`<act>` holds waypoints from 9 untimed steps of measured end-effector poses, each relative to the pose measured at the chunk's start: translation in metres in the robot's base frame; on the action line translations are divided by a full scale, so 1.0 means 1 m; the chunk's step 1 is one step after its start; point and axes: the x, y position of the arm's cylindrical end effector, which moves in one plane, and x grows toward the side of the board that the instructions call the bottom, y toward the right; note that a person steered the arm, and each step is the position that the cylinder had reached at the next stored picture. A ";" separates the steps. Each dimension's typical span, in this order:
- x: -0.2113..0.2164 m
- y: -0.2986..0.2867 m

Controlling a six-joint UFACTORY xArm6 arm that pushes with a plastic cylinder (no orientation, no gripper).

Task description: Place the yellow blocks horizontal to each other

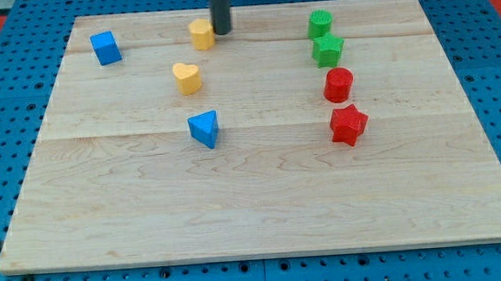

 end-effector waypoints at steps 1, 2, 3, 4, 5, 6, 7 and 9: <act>0.010 -0.047; 0.020 -0.049; 0.029 0.006; 0.094 0.054; 0.139 0.013; 0.126 -0.068; 0.111 -0.081; 0.094 -0.044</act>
